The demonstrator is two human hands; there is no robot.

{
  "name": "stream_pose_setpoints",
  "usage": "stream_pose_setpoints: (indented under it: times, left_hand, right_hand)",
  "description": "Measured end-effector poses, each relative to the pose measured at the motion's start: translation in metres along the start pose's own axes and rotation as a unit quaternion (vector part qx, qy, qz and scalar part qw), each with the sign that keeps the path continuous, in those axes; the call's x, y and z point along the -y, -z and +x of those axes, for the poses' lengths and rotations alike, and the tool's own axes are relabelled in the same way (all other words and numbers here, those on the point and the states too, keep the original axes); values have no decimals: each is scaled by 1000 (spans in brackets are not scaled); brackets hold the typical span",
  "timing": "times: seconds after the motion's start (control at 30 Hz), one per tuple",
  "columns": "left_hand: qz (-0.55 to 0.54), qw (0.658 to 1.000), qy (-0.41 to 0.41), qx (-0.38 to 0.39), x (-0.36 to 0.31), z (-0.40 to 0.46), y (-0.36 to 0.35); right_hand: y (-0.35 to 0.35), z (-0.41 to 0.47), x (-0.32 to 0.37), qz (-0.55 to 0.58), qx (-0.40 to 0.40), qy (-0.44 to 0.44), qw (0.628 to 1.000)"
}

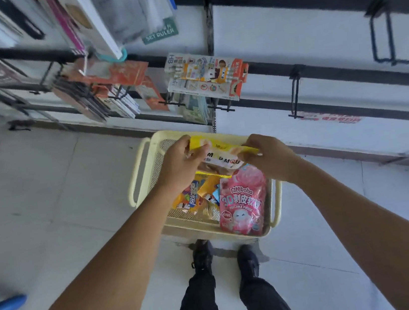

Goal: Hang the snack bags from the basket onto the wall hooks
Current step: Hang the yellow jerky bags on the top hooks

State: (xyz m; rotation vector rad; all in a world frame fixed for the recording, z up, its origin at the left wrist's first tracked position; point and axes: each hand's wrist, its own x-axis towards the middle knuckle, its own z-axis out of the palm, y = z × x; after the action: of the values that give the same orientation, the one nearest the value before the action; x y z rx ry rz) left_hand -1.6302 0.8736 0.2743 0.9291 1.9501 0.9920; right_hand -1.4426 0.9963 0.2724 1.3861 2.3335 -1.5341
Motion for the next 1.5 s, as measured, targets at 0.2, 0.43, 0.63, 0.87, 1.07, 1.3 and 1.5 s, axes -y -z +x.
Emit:
stream_pose_setpoints:
  times: [0.2, 0.43, 0.63, 0.87, 1.07, 1.3, 1.5]
  left_hand:
    - [-59, 997, -46, -6, -102, -71, 17]
    - [-149, 982, -118, -10, -212, -135, 28]
    - [-188, 964, -187, 8, -297, -183, 24]
    - [-216, 944, -248, 26, -404, -233, -7]
    - [-199, 932, -301, 39, -484, -257, -56]
    - [-178, 921, -345, -15, -555, -274, -120]
    - [-180, 925, -327, -71, -594, -262, -145]
  right_hand:
    - [57, -91, 65, 166, -19, 59, 984]
    - [108, -204, 140, 272, -100, 131, 948]
    - [148, -297, 183, 286, -205, 190, 916]
    - [218, -383, 195, 277, -326, 210, 879]
    - [297, -428, 173, 293, -357, 266, 846]
    - [385, -464, 145, 280, -333, 304, 847]
    - [433, -458, 141, 268, -340, 303, 849]
